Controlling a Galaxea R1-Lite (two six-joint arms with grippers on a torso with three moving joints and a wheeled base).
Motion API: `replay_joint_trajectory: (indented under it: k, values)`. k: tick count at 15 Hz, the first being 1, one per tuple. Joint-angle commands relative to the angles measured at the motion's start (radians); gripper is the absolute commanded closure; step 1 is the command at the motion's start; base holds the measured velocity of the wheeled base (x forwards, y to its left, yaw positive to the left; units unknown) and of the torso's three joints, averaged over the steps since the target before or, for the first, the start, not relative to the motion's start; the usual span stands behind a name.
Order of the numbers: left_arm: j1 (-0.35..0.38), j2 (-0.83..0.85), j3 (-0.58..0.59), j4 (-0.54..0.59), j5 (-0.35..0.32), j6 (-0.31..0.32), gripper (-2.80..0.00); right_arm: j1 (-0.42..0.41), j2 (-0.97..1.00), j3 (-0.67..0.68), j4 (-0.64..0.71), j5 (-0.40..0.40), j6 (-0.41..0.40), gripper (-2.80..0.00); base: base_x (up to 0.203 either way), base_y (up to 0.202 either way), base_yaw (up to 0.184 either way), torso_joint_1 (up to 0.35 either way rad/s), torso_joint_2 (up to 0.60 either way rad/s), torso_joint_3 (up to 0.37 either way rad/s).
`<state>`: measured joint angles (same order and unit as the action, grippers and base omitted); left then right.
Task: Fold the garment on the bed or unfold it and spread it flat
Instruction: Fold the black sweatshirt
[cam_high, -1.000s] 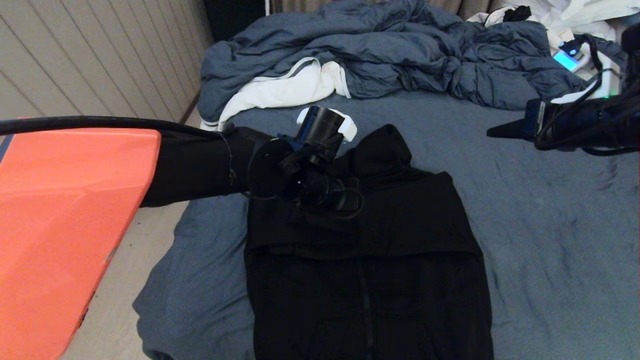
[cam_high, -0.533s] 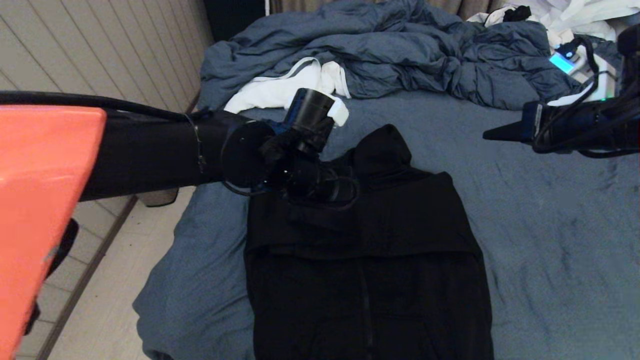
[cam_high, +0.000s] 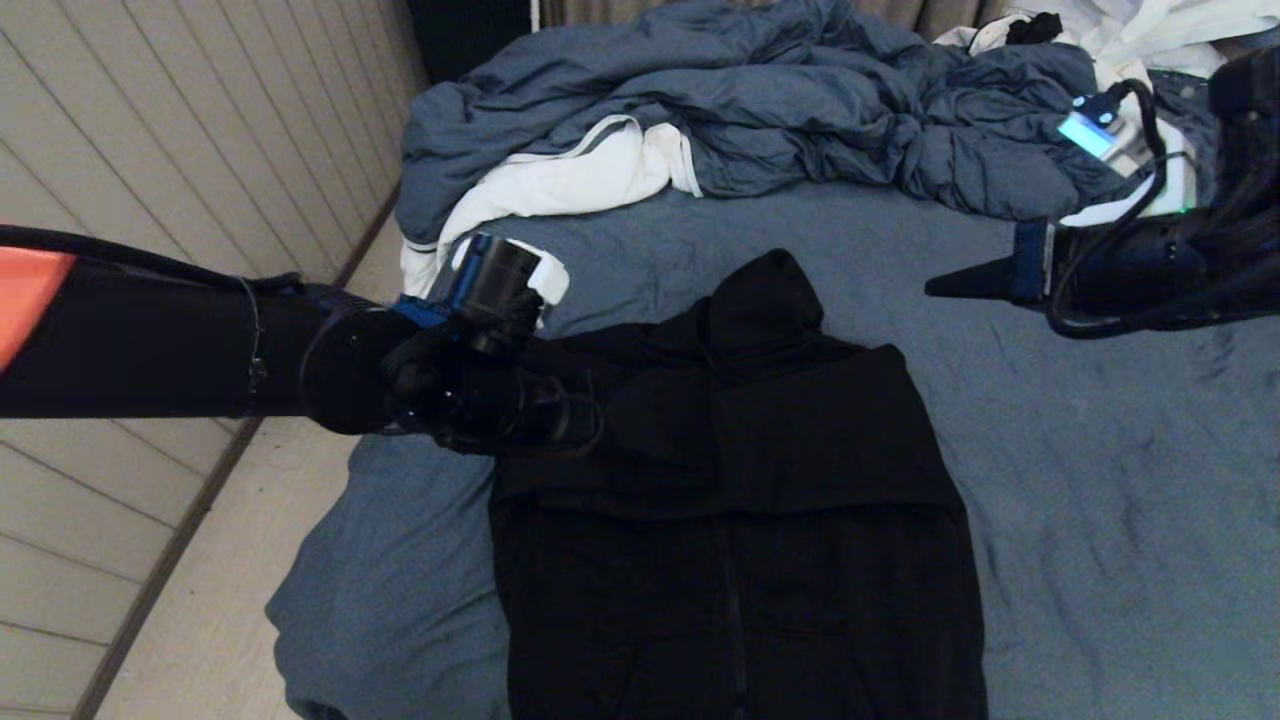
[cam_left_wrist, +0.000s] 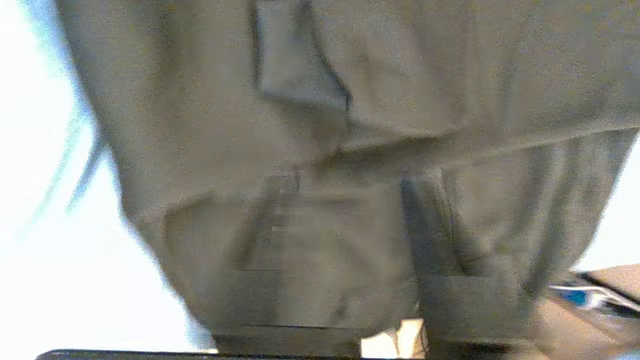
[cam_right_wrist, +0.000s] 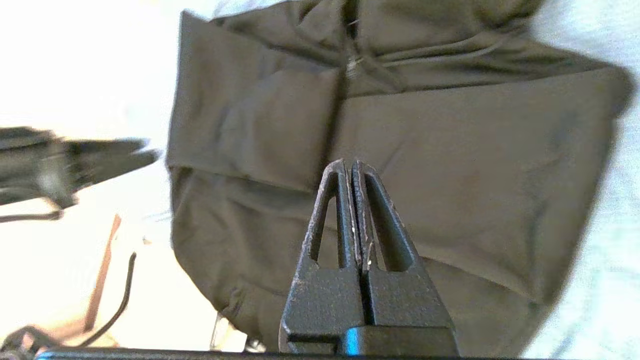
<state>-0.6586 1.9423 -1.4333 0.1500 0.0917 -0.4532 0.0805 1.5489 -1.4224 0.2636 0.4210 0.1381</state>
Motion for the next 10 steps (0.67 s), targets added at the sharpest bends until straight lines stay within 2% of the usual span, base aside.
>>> replay_joint_trajectory:
  k: [1, 4, 10]
  values:
    - [0.012, 0.093, 0.015, -0.07, 0.0, 0.016, 0.0, 0.021, -0.006, 0.01, 0.002, 0.001, 0.002, 0.0, 0.0, 0.0, 0.0, 0.0, 0.0, 0.0]
    - [0.014, 0.234, -0.034, -0.133, 0.001, 0.025, 0.0, 0.036, -0.004, 0.017, 0.0, -0.001, 0.0, 0.0, 0.0, 0.0, 0.0, 0.0, 0.0, 0.0]
    - [0.03, 0.388, -0.196, -0.133, 0.051, 0.029, 0.0, 0.028, -0.004, 0.003, 0.0, -0.001, 0.002, 0.0, 0.0, 0.0, 0.0, 0.0, 0.0, 0.0]
